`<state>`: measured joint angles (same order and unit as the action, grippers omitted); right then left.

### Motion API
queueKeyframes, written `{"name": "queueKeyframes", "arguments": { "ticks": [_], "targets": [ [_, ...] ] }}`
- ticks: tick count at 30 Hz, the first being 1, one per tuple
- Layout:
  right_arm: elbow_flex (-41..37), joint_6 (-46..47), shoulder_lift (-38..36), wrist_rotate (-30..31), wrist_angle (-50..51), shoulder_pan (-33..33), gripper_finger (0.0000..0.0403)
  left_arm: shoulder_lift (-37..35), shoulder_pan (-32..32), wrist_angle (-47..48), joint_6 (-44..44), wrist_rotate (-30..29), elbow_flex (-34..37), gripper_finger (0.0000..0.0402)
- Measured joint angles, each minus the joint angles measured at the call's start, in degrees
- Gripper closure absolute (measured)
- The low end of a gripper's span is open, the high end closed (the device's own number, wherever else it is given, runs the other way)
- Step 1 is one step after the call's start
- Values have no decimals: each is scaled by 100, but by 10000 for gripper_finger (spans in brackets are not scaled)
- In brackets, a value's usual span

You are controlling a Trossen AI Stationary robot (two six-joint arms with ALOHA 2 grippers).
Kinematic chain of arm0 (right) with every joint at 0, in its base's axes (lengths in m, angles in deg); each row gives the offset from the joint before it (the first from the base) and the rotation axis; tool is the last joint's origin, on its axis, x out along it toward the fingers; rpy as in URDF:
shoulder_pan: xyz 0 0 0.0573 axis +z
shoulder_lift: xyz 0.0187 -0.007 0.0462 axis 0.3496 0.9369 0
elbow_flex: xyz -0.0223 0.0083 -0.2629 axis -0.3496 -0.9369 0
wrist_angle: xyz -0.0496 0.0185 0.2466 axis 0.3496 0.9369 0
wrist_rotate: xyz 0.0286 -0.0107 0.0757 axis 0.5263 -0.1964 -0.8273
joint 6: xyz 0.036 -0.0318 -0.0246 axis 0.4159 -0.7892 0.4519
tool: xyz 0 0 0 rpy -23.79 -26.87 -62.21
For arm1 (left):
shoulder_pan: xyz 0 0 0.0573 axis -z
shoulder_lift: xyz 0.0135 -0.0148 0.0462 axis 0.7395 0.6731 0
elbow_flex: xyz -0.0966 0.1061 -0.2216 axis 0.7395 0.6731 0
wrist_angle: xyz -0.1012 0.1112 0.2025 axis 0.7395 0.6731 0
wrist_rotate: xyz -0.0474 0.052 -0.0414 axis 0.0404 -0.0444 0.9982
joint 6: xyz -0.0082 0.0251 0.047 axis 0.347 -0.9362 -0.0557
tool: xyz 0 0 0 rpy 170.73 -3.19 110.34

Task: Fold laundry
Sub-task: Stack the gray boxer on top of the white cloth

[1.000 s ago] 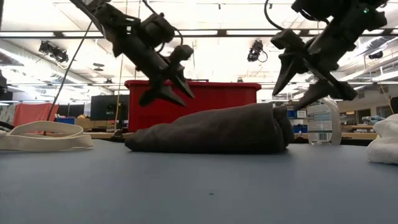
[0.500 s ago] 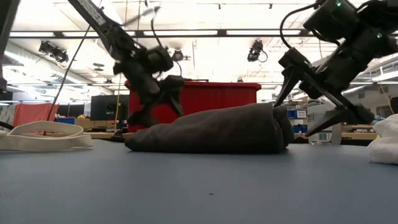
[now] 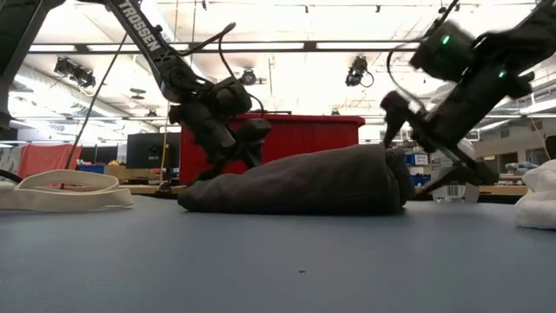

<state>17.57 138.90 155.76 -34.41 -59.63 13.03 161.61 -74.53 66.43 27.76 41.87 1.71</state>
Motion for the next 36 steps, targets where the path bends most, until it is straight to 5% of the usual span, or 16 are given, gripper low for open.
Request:
{"name": "queueKeyframes", "arguments": {
  "ticks": [8,14,18,21,24,29,36],
  "targets": [
    [83,-333,1300,-995,-1548,-369,65,104,230,-76,324,52,-1,160],
    [630,-713,2093,-1290,-1704,-403,92,137,426,-122,436,126,4,226],
    [955,-852,2437,-1358,-1682,-396,158,144,444,-149,465,209,15,297],
    [1077,-1026,2561,-1373,-1667,-419,246,149,436,-162,476,277,17,359],
    [1101,-1391,2504,-1411,-1654,-448,349,161,397,-314,523,579,28,365],
    [1095,-1659,1934,-1893,-1589,-602,351,-45,428,-723,981,1160,28,365],
    [1099,-1873,255,-3237,-550,-839,351,-1069,769,-1022,1668,1033,15,365]
  ]
}}
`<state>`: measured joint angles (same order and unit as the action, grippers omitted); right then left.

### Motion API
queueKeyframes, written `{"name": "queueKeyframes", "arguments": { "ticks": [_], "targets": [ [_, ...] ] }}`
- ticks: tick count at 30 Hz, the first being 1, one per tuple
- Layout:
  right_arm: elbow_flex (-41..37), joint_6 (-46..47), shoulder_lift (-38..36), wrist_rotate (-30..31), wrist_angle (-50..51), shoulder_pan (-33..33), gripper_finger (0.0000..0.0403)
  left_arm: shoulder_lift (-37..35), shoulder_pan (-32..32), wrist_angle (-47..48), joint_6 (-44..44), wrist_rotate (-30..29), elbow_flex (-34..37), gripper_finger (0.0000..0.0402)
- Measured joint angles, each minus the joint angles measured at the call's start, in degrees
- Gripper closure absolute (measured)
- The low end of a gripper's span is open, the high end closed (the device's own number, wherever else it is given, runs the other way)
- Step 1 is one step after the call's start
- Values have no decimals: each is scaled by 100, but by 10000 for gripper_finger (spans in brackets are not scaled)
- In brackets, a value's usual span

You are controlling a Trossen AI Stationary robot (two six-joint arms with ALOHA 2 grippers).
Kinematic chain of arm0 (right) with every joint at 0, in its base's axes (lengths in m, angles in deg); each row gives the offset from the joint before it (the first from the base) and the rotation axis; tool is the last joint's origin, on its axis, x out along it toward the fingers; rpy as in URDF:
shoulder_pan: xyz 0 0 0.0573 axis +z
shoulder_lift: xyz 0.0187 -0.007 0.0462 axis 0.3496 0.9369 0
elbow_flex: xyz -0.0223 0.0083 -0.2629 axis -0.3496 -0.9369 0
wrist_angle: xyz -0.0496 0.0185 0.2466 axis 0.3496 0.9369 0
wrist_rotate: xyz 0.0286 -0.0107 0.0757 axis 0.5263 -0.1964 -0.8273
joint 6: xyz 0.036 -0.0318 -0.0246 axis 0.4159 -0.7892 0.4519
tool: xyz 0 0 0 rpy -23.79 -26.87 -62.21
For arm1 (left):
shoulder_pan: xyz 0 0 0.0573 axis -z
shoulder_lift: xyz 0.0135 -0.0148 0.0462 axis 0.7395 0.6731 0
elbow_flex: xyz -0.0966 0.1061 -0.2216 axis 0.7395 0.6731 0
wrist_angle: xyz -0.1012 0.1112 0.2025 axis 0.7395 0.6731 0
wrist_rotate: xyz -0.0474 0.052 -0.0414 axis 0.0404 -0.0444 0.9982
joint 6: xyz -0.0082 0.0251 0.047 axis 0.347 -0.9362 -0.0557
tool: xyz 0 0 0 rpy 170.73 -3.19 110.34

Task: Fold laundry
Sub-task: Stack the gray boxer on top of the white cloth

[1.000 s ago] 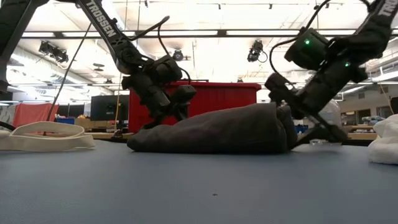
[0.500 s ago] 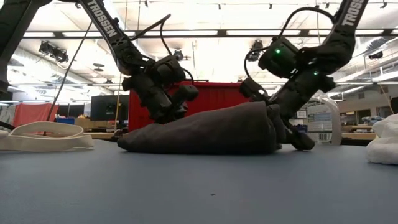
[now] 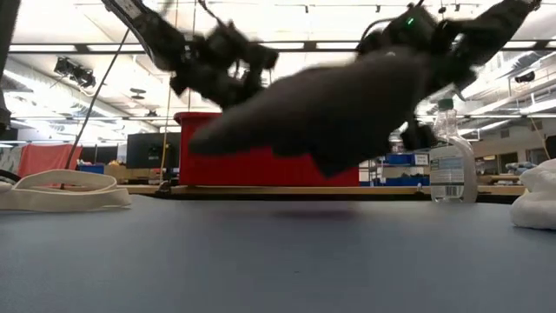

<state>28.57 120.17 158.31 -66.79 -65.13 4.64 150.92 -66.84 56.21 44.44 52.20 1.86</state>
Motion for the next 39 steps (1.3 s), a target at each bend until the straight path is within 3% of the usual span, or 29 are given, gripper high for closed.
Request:
{"name": "queueKeyframes", "arguments": {
  "ticks": [4,8,11,16,22,28,36,39],
  "targets": [
    [4,-165,-1201,-970,1204,-150,351,-337,548,-456,730,-543,-14,365],
    [7,-236,-2433,-1759,2582,-124,351,-243,1285,-740,1352,-1394,-368,365],
    [7,-245,-3297,-2173,3719,0,351,95,1770,-753,1444,-2004,-1025,365],
    [13,-63,-4581,-2527,5268,356,351,1144,2340,-423,1207,-2500,-2622,365],
    [13,404,-5786,-2634,6470,1020,351,2627,2738,356,1182,-2445,-4603,365],
    [11,475,-6393,-1834,7526,1707,351,3624,2893,994,1243,-2091,-6072,362],
    [9,524,-6399,-1709,7491,2012,346,4127,2954,1176,1682,-1754,-6548,362],
    [9,464,-6399,-1772,7409,2019,288,4131,2952,1191,1727,-1574,-6553,362]
  ]
}}
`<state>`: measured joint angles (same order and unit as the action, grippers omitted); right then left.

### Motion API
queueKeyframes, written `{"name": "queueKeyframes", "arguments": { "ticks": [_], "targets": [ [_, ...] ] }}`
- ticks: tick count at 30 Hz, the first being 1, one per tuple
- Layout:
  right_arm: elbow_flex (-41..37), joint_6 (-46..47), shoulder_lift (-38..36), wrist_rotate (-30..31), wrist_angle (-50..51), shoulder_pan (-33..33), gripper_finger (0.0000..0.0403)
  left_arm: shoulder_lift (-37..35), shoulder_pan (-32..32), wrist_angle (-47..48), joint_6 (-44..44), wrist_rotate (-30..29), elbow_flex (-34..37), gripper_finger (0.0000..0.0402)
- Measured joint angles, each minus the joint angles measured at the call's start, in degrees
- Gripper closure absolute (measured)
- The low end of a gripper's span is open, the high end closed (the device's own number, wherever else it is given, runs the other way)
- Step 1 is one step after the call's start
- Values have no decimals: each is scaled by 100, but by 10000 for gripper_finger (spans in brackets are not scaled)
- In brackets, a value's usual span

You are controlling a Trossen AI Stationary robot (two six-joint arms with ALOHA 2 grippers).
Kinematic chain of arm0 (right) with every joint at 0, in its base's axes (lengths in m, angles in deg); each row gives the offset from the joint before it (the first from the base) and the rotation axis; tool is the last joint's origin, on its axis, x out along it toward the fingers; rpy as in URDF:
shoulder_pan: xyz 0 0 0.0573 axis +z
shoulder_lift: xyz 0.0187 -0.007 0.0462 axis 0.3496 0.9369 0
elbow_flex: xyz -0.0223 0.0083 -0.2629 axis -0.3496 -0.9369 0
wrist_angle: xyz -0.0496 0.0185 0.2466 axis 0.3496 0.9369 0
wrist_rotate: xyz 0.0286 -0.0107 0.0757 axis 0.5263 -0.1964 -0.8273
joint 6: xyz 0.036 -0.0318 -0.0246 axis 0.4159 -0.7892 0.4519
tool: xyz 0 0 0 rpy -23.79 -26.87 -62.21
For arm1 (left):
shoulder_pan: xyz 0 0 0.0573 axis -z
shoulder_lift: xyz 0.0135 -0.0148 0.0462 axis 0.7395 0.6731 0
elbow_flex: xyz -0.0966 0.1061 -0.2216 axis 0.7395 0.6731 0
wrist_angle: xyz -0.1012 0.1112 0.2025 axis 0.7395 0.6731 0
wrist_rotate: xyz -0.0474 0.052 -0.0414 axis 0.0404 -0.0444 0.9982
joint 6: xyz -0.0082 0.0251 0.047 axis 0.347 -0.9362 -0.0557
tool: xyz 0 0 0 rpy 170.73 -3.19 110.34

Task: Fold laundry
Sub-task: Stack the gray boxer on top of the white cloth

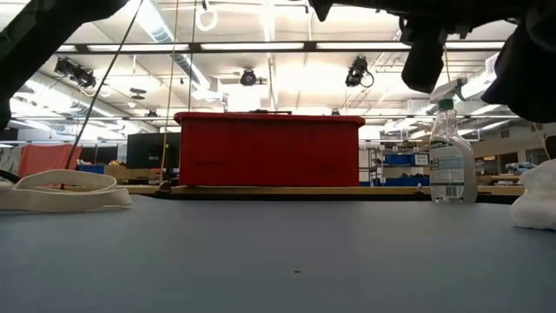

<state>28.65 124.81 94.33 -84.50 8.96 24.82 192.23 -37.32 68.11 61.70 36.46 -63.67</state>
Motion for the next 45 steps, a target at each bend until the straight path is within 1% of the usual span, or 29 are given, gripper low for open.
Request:
{"name": "queueKeyframes", "arguments": {
  "ticks": [3,5,7,9,12,15,17,20,22,24,27,31,33,35,37,39,42,44,45],
  "targets": [
    [0,151,-2,26,-247,4,210,1,3,59,4,401,-1,362],
    [-2,453,0,38,-612,2,164,2,-11,54,3,694,0,362],
    [-2,855,0,-90,-1025,2,126,2,-16,31,3,945,0,362],
    [-2,1253,-2,-344,-1232,2,99,2,-9,57,25,919,0,362],
    [-2,1730,-5,-546,-1217,1,79,63,7,-34,86,912,-2,362],
    [132,1865,-11,-261,-1338,0,78,70,6,10,196,812,0,362],
    [252,2009,-9,-84,-1675,0,83,107,13,22,199,646,-4,362],
    [369,2292,31,234,-2280,0,91,181,40,14,262,568,4,362],
    [429,2293,151,490,-2470,-2,100,278,54,-80,291,514,-4,361],
    [452,2067,361,564,-2445,-2,112,351,69,-76,360,557,-9,360],
    [453,1560,612,649,-2027,-2,137,493,106,-325,406,663,-1,360],
    [451,891,753,772,-566,-2,170,491,167,-317,-29,950,4,359],
    [454,621,708,691,-98,-2,182,490,184,-259,-295,1172,0,359],
    [455,491,646,251,168,-4,190,490,183,-254,-428,1369,0,360],
    [482,491,575,-243,174,-3,192,490,183,-302,-438,1434,0,360],
    [637,520,553,-410,98,-4,193,490,168,-291,-438,1436,2,360],
    [957,617,551,-390,-212,-4,193,488,135,-292,-364,1185,0,360],
    [1176,852,544,-153,-682,-2,193,484,130,-298,-297,959,0,359],
    [1266,949,544,88,-933,-2,193,485,128,-296,-274,866,0,359]
  ]
}}
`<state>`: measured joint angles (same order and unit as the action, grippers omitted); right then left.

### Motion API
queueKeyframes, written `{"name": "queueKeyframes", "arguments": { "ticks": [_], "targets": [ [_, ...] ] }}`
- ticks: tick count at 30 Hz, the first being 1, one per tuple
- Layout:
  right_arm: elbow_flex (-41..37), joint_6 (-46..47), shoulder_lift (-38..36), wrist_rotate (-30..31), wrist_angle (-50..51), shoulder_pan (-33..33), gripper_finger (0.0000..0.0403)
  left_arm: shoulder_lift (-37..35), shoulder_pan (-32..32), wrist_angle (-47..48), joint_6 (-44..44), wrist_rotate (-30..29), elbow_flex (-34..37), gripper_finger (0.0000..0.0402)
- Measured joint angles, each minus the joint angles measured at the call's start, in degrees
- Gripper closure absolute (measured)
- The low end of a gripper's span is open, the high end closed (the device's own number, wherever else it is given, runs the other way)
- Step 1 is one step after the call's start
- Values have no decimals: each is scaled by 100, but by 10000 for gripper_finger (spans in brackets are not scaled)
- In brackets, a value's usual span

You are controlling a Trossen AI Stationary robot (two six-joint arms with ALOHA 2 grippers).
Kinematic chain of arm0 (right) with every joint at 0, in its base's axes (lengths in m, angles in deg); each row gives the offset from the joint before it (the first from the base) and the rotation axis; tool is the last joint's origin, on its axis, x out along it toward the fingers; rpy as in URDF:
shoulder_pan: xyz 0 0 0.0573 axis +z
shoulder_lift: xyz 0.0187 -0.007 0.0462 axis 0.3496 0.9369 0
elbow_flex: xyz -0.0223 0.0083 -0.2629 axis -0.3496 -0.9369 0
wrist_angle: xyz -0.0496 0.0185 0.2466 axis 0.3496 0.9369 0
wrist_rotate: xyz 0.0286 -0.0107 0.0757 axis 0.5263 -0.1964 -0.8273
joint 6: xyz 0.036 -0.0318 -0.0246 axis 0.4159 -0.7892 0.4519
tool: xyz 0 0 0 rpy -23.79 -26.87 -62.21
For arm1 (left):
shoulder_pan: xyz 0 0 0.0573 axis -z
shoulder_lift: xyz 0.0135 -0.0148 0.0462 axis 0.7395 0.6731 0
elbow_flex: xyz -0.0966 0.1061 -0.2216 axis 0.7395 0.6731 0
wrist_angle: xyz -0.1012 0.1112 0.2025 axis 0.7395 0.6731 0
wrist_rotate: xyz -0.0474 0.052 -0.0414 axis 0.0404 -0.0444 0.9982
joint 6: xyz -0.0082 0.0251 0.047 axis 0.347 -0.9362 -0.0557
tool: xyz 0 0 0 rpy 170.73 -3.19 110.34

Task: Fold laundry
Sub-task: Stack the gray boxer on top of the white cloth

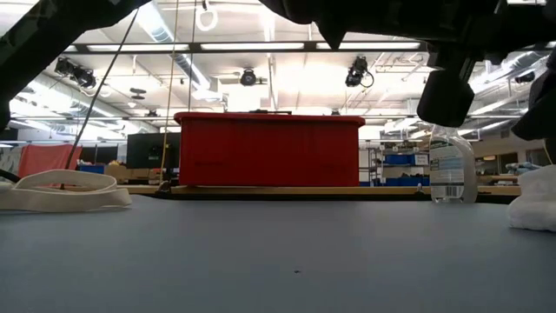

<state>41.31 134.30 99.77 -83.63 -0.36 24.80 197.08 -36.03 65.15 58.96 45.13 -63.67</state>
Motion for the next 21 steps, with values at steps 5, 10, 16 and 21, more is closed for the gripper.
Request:
{"name": "queueKeyframes", "arguments": {
  "ticks": [5,10,16,21],
  "targets": [
    [63,45,253,1270,-1231,-4,194,-2,26,0,-237,-352,0,358],
    [-243,-870,1129,1272,-1135,123,207,-4,28,-81,-317,-611,0,358],
    [-317,-1905,2118,1316,-1167,793,241,-11,-2,-75,-325,-699,0,352],
    [-317,-2095,2861,1661,-1292,1827,269,-11,-119,-35,-325,-703,1,320]
  ]
}}
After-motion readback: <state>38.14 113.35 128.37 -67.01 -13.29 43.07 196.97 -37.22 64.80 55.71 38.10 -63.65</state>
